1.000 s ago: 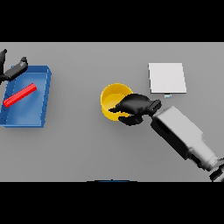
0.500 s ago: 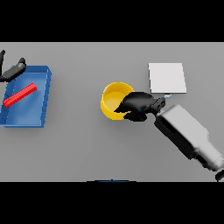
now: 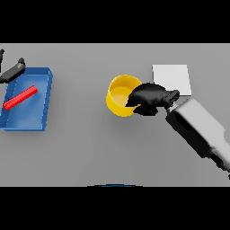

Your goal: Pick up the red beaker and tilt it to pour out 1 green nut into yellow bowl. Pick up the yellow bowl and place it on the metallic measuring scale.

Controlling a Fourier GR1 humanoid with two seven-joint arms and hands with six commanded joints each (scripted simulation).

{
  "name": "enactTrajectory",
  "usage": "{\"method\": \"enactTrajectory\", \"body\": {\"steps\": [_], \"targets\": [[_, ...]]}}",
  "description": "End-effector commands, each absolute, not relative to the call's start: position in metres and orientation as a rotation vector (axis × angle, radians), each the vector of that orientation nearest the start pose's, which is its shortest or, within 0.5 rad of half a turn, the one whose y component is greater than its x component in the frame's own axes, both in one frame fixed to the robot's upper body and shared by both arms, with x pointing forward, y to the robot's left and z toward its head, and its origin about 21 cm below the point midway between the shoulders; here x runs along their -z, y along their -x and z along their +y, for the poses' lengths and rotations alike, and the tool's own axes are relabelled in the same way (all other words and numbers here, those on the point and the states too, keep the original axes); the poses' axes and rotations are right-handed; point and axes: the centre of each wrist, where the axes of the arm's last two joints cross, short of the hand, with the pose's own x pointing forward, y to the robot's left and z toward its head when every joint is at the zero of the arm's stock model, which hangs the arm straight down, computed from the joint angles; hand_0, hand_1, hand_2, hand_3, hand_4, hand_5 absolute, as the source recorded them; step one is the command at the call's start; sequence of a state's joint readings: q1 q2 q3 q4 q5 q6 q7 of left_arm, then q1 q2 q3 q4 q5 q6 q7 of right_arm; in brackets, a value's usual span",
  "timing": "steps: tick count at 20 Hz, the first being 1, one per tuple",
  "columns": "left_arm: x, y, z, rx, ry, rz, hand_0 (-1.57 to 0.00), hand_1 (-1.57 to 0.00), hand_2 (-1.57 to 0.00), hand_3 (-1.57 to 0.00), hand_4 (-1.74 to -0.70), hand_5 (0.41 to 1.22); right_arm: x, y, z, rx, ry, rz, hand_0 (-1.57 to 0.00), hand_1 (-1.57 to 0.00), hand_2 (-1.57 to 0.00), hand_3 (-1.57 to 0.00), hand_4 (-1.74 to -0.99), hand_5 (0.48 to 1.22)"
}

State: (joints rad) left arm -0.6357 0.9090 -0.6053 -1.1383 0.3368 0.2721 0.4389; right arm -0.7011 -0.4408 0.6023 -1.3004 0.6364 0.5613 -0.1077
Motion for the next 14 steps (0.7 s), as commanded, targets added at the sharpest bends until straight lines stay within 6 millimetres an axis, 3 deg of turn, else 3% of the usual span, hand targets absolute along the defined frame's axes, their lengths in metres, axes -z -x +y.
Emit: {"method": "enactTrajectory", "body": {"steps": [1,3,4,6,10,14], "targets": [[-0.128,-0.362,0.337,0.471,-0.701,-1.124,0.00,0.00,0.00,0.00,-0.80,0.741,-0.108,-0.356,-0.152,-1.943,0.262,-1.292,-1.56,-1.55,-1.56,-1.32,-1.723,1.218],[-0.129,-0.363,0.338,0.473,-0.709,-1.114,0.00,0.00,0.00,0.00,-0.80,0.747,-0.113,-0.359,-0.163,-1.918,0.320,-1.299,-1.57,-1.56,-1.56,-1.27,-1.723,1.219],[-0.130,-0.363,0.339,0.471,-0.706,-1.108,0.00,0.00,0.00,0.00,-0.79,0.748,-0.118,-0.362,-0.167,-1.910,0.361,-1.299,-1.47,-1.53,-1.57,-1.28,-1.723,1.220],[-0.127,-0.360,0.340,0.477,-0.703,-1.112,0.00,0.00,0.00,0.00,-0.79,0.753,-0.129,-0.369,-0.178,-1.884,0.422,-1.298,-1.51,-1.55,-1.57,-1.32,-1.723,1.220],[-0.132,-0.361,0.341,0.460,-0.696,-1.108,0.00,0.00,0.00,0.00,-0.80,0.755,-0.133,-0.382,-0.197,-1.824,0.512,-1.276,-1.54,-1.56,-1.57,-1.42,-1.726,1.221],[-0.130,-0.366,0.341,0.460,-0.700,-1.096,0.00,0.00,0.00,0.00,-0.80,0.754,-0.134,-0.398,-0.215,-1.773,0.591,-1.230,-1.56,-1.57,-1.57,-1.31,-1.724,1.221]]}}
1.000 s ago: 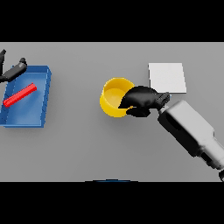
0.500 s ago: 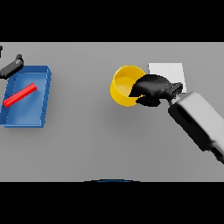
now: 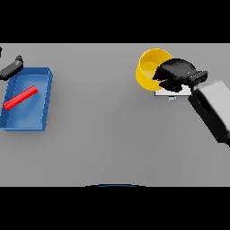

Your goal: Pick up the red beaker and tilt it to pour out 1 green nut into yellow bowl. Pick up the yellow bowl and place it on the metallic measuring scale.

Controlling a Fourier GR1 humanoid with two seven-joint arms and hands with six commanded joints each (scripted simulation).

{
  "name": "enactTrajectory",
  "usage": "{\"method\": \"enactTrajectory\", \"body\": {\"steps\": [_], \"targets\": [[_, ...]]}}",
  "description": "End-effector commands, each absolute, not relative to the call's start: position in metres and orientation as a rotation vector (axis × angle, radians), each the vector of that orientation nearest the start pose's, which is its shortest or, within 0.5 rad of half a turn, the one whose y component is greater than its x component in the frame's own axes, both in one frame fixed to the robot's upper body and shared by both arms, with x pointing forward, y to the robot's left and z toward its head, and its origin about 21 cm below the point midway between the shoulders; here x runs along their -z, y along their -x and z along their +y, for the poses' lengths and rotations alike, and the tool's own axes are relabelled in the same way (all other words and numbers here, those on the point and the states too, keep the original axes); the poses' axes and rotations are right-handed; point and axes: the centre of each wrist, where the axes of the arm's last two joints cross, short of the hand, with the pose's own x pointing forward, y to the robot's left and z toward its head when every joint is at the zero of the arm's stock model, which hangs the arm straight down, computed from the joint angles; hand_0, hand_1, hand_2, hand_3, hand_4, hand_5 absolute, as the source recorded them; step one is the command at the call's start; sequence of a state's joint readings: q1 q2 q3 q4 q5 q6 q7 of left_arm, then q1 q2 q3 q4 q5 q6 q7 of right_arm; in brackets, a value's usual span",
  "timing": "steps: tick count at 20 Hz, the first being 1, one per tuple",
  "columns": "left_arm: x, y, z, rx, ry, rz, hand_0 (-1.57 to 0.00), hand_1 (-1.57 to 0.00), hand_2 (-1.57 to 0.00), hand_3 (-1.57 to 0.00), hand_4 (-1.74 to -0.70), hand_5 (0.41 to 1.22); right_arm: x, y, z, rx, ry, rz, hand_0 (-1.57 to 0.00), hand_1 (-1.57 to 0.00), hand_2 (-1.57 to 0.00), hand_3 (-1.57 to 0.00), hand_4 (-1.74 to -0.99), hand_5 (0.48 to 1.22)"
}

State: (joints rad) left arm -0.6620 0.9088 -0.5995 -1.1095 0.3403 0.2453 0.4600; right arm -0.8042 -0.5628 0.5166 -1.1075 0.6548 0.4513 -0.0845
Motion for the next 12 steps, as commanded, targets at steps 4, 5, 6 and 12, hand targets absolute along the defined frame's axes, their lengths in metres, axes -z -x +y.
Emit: {"method": "enactTrajectory", "body": {"steps": [4,5,6,12], "targets": [[-0.129,-0.361,0.340,0.440,-0.695,-1.096,0.00,0.00,0.00,0.00,-0.81,0.755,-0.127,-0.408,-0.228,-1.751,0.605,-1.199,-1.57,-1.53,-1.57,-1.38,-1.726,1.221],[-0.131,-0.360,0.339,0.436,-0.691,-1.103,0.00,0.00,0.00,0.00,-0.82,0.759,-0.124,-0.413,-0.238,-1.710,0.642,-1.157,-1.56,-1.50,-1.55,-1.42,-1.727,1.221],[-0.132,-0.359,0.338,0.436,-0.691,-1.103,0.00,0.00,0.00,0.00,-0.82,0.762,-0.119,-0.415,-0.246,-1.683,0.660,-1.135,-1.54,-1.46,-1.53,-1.45,-1.727,1.221],[-0.136,-0.356,0.339,0.427,-0.699,-1.079,0.00,0.00,0.00,0.00,-0.84,0.775,-0.103,-0.422,-0.266,-1.637,0.677,-1.085,-1.50,-1.34,-1.43,-1.54,-1.730,1.221]]}}
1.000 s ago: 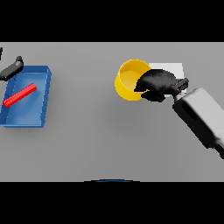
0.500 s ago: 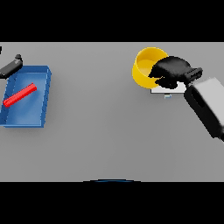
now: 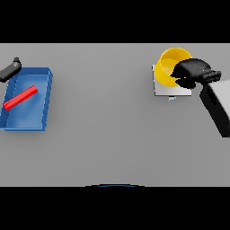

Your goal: Pick up the red beaker and tilt it to pour out 1 green nut into yellow bowl. Pick up the yellow bowl and place it on the metallic measuring scale.

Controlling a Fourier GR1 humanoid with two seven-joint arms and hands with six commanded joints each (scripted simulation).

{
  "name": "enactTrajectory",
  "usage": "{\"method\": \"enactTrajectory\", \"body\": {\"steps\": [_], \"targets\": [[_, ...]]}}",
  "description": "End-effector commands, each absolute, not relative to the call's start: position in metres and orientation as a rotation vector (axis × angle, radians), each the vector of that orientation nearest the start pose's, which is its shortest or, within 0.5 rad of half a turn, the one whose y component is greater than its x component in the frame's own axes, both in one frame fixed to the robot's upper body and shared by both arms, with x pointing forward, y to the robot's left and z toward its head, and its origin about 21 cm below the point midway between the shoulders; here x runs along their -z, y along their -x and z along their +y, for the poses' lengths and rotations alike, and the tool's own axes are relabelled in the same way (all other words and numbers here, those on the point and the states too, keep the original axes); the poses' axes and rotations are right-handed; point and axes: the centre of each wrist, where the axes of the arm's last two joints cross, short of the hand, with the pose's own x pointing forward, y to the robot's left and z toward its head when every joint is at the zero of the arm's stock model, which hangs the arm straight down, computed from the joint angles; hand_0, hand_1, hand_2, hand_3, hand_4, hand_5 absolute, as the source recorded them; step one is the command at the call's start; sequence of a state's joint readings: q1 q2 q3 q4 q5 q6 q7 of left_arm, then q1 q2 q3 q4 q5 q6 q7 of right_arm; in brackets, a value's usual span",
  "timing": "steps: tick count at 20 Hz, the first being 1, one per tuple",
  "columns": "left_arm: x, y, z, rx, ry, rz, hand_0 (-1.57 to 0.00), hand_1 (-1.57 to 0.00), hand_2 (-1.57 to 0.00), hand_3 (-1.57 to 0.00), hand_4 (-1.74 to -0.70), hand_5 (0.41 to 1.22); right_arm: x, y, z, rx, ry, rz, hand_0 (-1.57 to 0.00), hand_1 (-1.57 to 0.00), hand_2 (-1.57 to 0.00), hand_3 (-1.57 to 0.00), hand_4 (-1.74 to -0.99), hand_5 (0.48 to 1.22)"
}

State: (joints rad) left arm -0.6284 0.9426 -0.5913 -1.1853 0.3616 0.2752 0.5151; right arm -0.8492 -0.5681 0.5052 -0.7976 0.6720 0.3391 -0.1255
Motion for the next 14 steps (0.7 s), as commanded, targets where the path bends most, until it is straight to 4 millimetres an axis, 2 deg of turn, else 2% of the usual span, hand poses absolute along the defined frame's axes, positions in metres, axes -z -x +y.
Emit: {"method": "enactTrajectory", "body": {"steps": [1,6,8,9,10,11,14], "targets": [[-0.1345,-0.3568,0.3379,0.426,-0.699,-1.075,0.00,0.00,0.00,0.00,-0.85,0.780,-0.1011,-0.4232,-0.2678,-1.631,0.676,-1.074,-1.48,-1.31,-1.40,-1.54,-1.730,1.221],[-0.1348,-0.3599,0.3408,0.421,-0.704,-1.068,0.00,0.00,0.00,0.00,-0.84,0.776,-0.0945,-0.4263,-0.2693,-1.629,0.667,-1.060,-1.40,-1.21,-1.32,-1.56,-1.730,1.221],[-0.1343,-0.3589,0.3428,0.425,-0.705,-1.066,0.00,0.00,0.00,0.00,-0.84,0.771,-0.0920,-0.4266,-0.2744,-1.610,0.663,-1.055,-1.42,-1.23,-1.40,-1.54,-1.728,1.221],[-0.1349,-0.3598,0.3406,0.429,-0.702,-1.074,0.00,0.00,0.00,0.00,-0.84,0.772,-0.0916,-0.4270,-0.2733,-1.598,0.650,-1.060,-1.40,-1.18,-1.29,-1.54,-1.670,1.221],[-0.1325,-0.3615,0.3389,0.429,-0.701,-1.069,0.00,0.00,0.00,0.00,-0.84,0.773,-0.0928,-0.4280,-0.2725,-1.596,0.648,-1.053,-1.41,-1.15,-1.18,-1.39,-1.644,1.221],[-0.1345,-0.3636,0.3411,0.421,-0.705,-1.069,0.00,0.00,0.00,0.00,-0.84,0.775,-0.0926,-0.4291,-0.2720,-1.586,0.647,-1.036,-1.32,-1.04,-1.04,-1.24,-1.621,1.155],[-0.1335,-0.3624,0.3441,0.415,-0.694,-1.085,0.00,0.00,0.00,0.00,-0.85,0.767,-0.0948,-0.4304,-0.2696,-1.563,0.623,-1.009,-0.95,-0.69,-0.67,-0.88,-1.564,0.991]]}}
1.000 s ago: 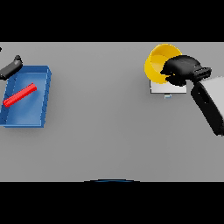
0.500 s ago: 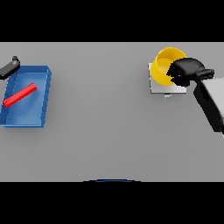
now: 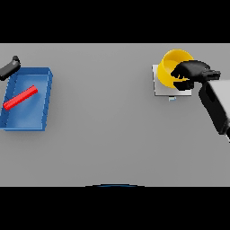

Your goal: Pick up the red beaker and tilt it to pour out 1 green nut into yellow bowl. Pick up the yellow bowl and place it on the metallic measuring scale.

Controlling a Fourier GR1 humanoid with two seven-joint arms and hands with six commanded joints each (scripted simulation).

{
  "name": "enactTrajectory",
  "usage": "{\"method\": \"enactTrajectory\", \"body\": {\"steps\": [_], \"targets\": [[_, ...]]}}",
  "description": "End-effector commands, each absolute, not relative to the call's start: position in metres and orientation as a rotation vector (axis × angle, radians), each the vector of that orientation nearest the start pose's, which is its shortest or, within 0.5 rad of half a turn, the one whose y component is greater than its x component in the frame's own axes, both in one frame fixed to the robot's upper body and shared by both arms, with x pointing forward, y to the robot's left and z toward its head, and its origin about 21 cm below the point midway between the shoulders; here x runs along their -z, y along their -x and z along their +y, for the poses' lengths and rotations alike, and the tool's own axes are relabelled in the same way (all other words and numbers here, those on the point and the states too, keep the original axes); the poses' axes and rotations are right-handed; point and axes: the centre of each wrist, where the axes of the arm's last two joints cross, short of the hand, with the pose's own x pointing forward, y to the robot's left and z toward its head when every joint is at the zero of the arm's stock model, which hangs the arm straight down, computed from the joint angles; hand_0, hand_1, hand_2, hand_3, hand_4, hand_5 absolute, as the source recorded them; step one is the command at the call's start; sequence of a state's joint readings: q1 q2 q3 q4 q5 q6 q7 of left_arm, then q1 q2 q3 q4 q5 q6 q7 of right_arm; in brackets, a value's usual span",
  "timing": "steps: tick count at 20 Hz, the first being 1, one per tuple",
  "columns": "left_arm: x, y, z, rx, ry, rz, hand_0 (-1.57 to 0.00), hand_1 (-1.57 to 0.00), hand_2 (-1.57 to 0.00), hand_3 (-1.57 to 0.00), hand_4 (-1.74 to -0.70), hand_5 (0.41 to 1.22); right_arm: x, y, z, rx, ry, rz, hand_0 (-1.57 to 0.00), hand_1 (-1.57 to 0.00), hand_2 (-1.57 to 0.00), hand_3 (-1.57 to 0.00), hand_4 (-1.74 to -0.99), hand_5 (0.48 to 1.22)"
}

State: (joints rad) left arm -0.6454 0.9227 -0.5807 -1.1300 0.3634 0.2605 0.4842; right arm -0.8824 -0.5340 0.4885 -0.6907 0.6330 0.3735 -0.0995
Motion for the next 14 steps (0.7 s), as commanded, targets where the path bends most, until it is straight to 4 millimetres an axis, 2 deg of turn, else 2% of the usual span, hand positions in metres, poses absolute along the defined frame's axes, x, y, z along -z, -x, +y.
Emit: {"method": "enactTrajectory", "body": {"steps": [1,4,6,9,14], "targets": [[-0.134,-0.362,0.345,0.419,-0.695,-1.083,0.00,0.00,0.00,0.00,-0.85,0.765,-0.097,-0.431,-0.270,-1.562,0.613,-1.003,-0.83,-0.60,-0.59,-0.79,-1.550,0.955],[-0.133,-0.360,0.342,0.428,-0.698,-1.078,0.00,0.00,0.00,0.00,-0.85,0.766,-0.096,-0.430,-0.275,-1.559,0.605,-0.991,-0.46,-0.35,-0.40,-0.61,-1.514,0.881],[-0.136,-0.359,0.346,0.430,-0.698,-1.086,0.00,0.00,0.00,0.00,-0.85,0.772,-0.095,-0.431,-0.276,-1.565,0.613,-0.971,-0.30,-0.22,-0.30,-0.51,-1.487,0.848],[-0.132,-0.358,0.337,0.430,-0.685,-1.082,0.00,0.00,0.00,0.00,-0.86,0.772,-0.092,-0.431,-0.276,-1.589,0.625,-0.952,-0.15,-0.11,-0.18,-0.40,-1.452,0.818],[-0.136,-0.358,0.336,0.419,-0.706,-1.081,0.00,0.00,0.00,0.00,-0.85,0.768,-0.091,-0.428,-0.278,-1.613,0.620,-0.961,-0.05,-0.04,-0.06,-0.26,-1.414,0.796]]}}
